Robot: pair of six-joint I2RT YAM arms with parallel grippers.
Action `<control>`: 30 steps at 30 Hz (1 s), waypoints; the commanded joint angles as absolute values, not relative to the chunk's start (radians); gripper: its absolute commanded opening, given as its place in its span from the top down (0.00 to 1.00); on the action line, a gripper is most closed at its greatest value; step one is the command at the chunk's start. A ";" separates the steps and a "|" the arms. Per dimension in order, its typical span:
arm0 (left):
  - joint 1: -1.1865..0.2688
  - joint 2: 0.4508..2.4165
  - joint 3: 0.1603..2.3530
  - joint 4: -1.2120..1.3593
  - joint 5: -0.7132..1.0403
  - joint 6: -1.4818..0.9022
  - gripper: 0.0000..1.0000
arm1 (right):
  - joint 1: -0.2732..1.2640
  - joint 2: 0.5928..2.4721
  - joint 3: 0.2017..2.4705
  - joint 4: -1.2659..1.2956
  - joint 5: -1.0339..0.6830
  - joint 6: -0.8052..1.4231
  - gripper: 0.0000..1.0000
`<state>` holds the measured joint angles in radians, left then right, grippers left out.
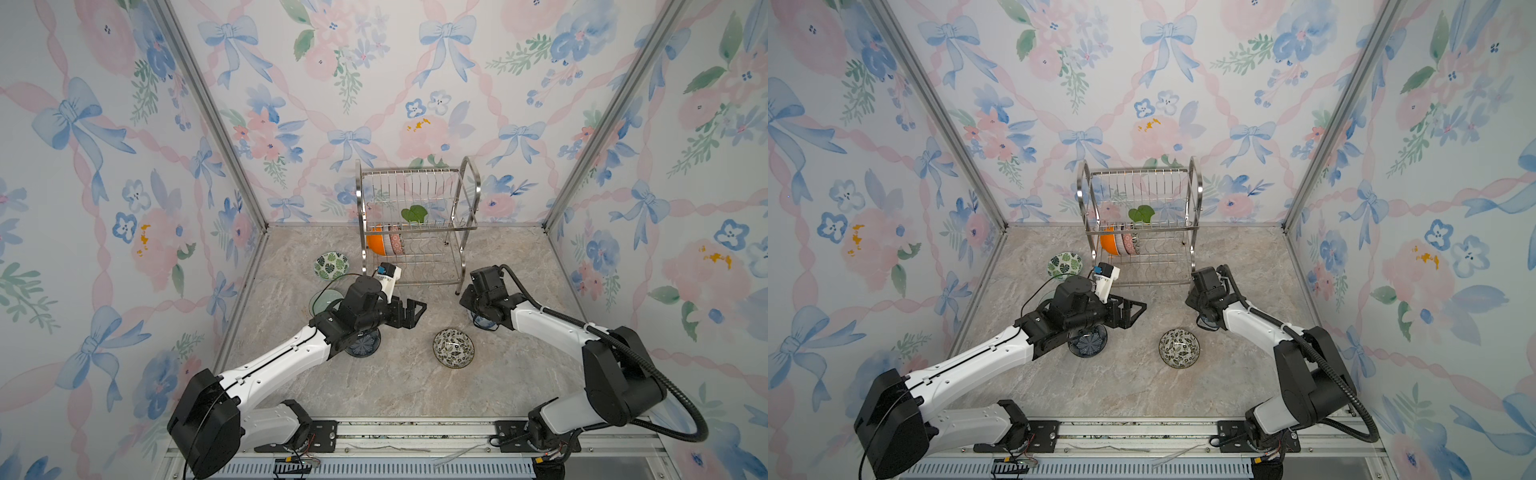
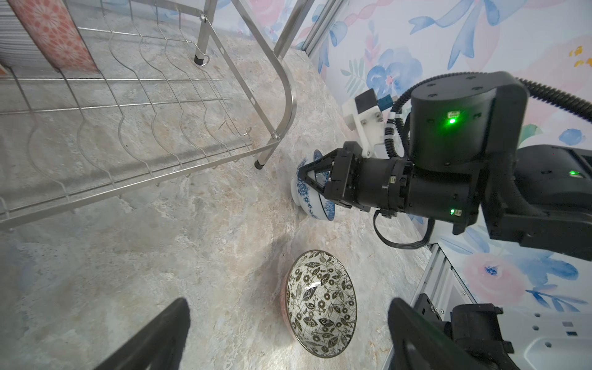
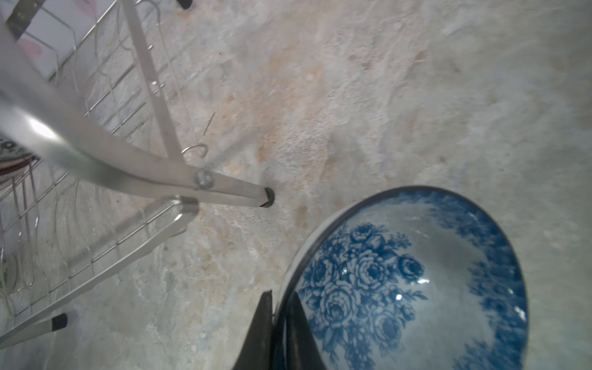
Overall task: Load the bowls into the dish rack
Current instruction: 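Carry the rose bowl with right gripper toward the rack front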
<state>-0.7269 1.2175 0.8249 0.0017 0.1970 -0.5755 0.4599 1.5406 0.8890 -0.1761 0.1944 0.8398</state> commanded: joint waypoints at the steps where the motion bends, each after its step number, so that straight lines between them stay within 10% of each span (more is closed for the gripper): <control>1: -0.734 1.191 0.845 -0.016 0.171 -0.556 0.02 | 0.498 1.623 0.914 -0.271 0.143 0.809 0.98; 30: -0.733 1.167 0.821 -0.038 0.129 -0.551 0.02 | 0.663 1.764 0.979 -0.407 0.150 0.597 0.83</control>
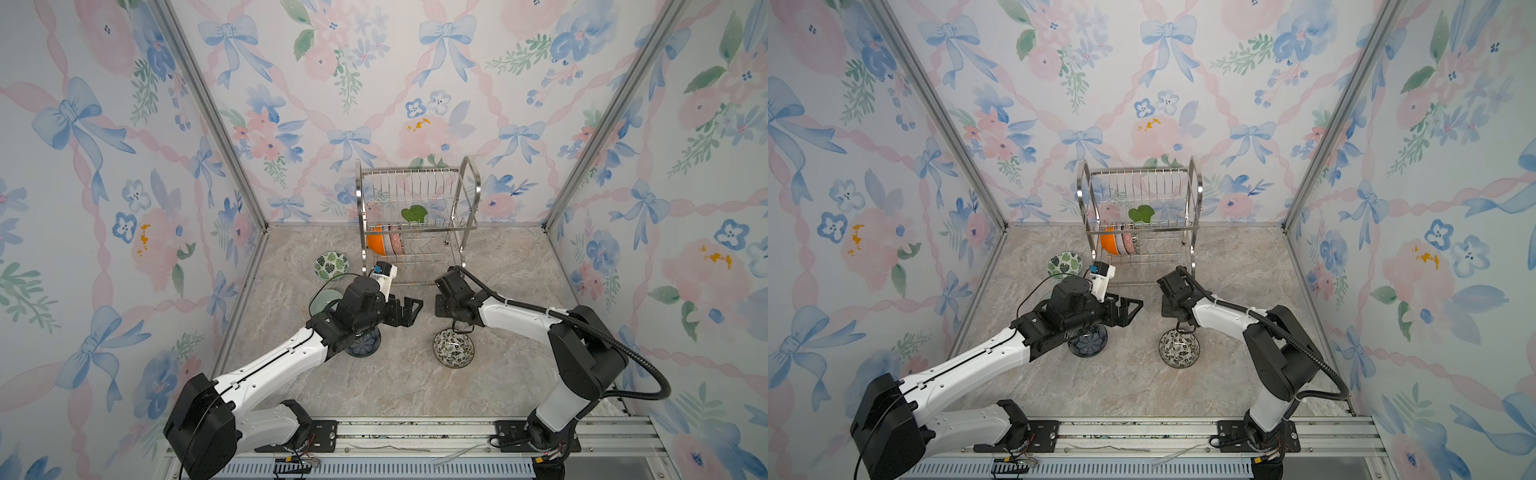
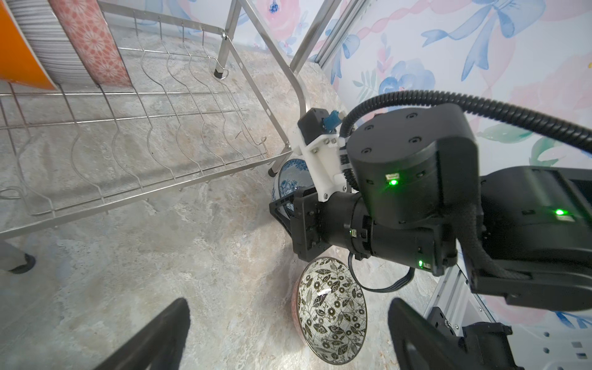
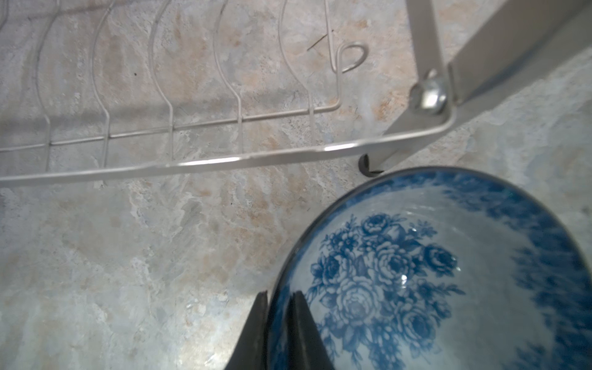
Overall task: Load the bowls into the dish rack
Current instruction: 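Carry the rose bowl with right gripper toward the rack front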
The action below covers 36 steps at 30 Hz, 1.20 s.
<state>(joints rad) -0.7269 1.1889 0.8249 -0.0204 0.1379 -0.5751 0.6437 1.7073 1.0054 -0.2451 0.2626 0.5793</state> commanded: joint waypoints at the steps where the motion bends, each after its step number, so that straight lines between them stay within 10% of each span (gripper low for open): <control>1: -0.733 1.167 0.822 -0.038 0.128 -0.551 0.02 | 0.663 1.766 0.983 -0.410 0.152 0.593 0.82; 36: -0.732 1.140 0.808 -0.038 0.115 -0.544 0.02 | 0.641 1.831 1.067 -0.492 0.157 0.519 0.67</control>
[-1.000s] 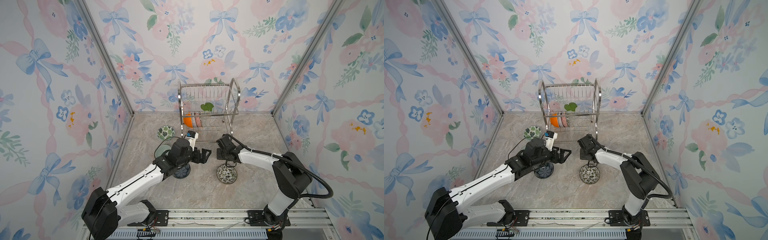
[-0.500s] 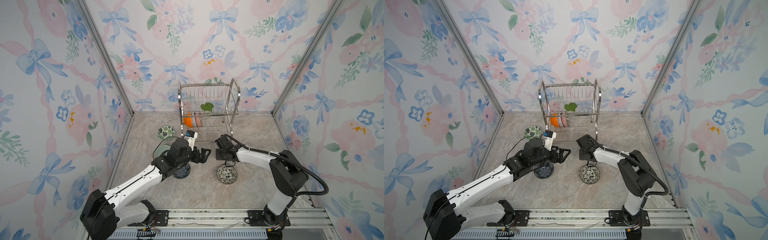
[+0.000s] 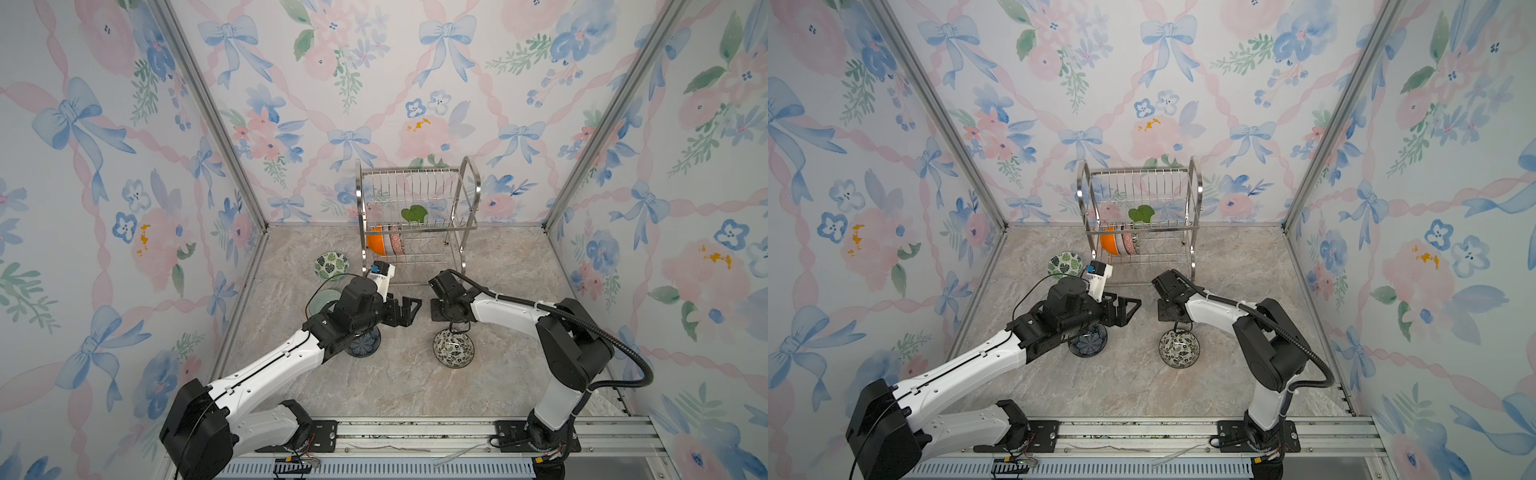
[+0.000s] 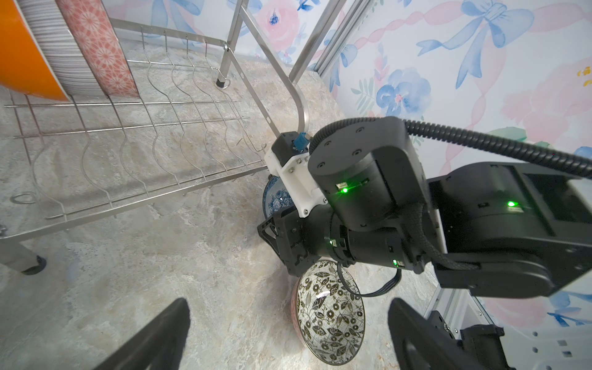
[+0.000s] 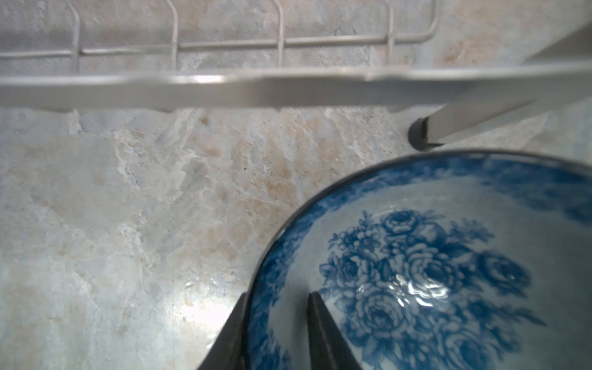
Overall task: Load the bowls into the dish rack
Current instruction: 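Carry the rose bowl with right gripper toward the rack front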
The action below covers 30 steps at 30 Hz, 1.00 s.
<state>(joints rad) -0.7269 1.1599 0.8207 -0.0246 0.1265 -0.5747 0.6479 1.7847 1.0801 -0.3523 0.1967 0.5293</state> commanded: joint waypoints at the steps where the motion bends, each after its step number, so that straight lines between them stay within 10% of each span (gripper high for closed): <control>1: -0.732 1.140 0.810 -0.038 0.117 -0.544 0.02 | 0.641 1.831 1.067 -0.494 0.157 0.516 0.66; 30: -0.732 1.149 0.825 -0.043 0.118 -0.540 0.02 | 0.621 1.784 1.126 -0.591 0.250 0.450 0.64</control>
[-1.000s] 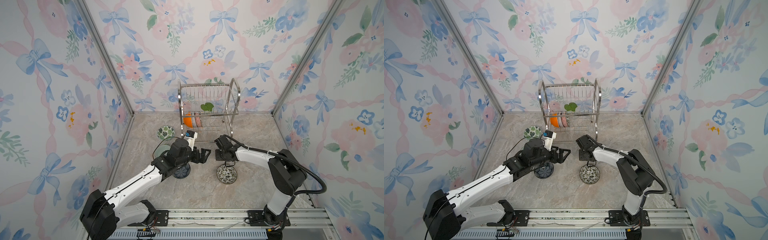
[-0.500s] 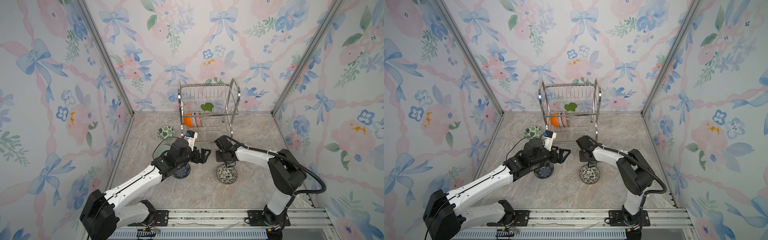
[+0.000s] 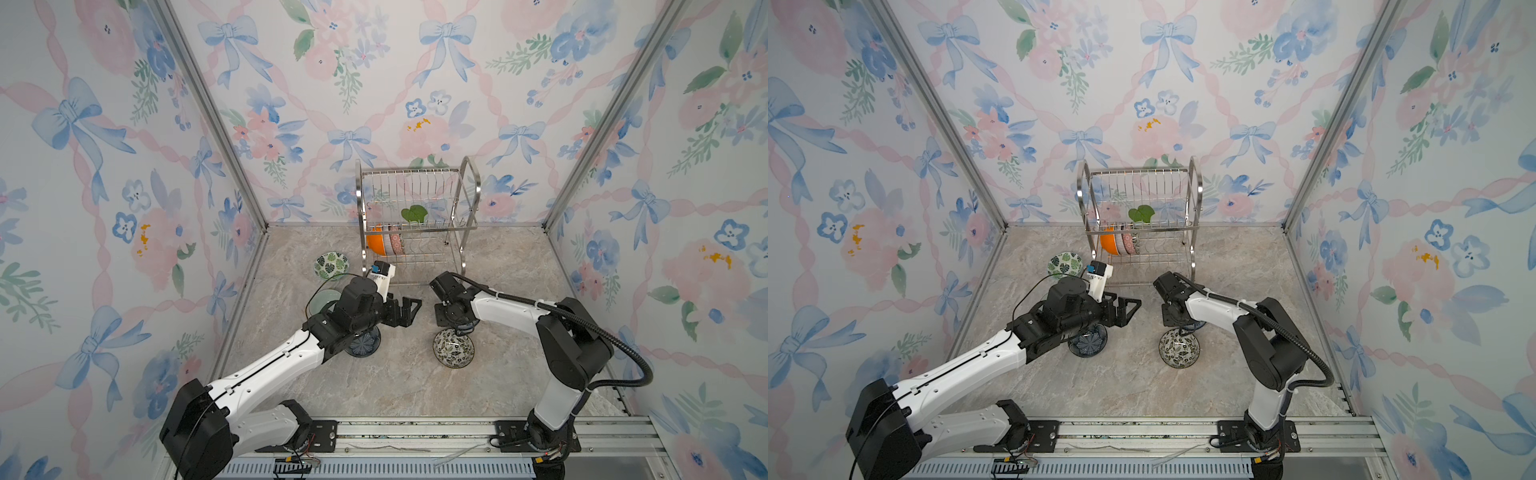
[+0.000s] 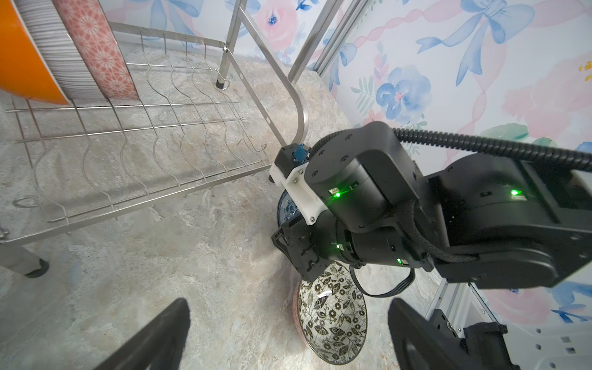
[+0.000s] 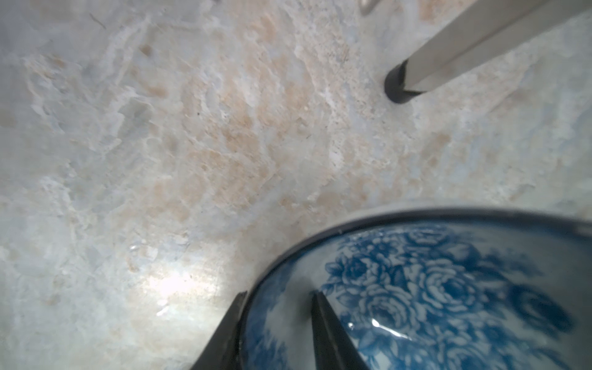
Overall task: Load the bowls into the dish rack
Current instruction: 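Carry the rose bowl with right gripper toward the rack front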
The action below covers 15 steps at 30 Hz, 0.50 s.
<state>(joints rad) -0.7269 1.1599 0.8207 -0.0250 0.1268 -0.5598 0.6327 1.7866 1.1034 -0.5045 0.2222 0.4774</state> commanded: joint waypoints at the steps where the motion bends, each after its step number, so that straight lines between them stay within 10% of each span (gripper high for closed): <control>1: -0.732 1.149 0.824 -0.043 0.118 -0.540 0.02 | 0.621 1.783 1.128 -0.594 0.256 0.447 0.64; 15: -0.732 1.144 0.819 -0.043 0.118 -0.543 0.02 | 0.607 1.760 1.146 -0.615 0.276 0.424 0.60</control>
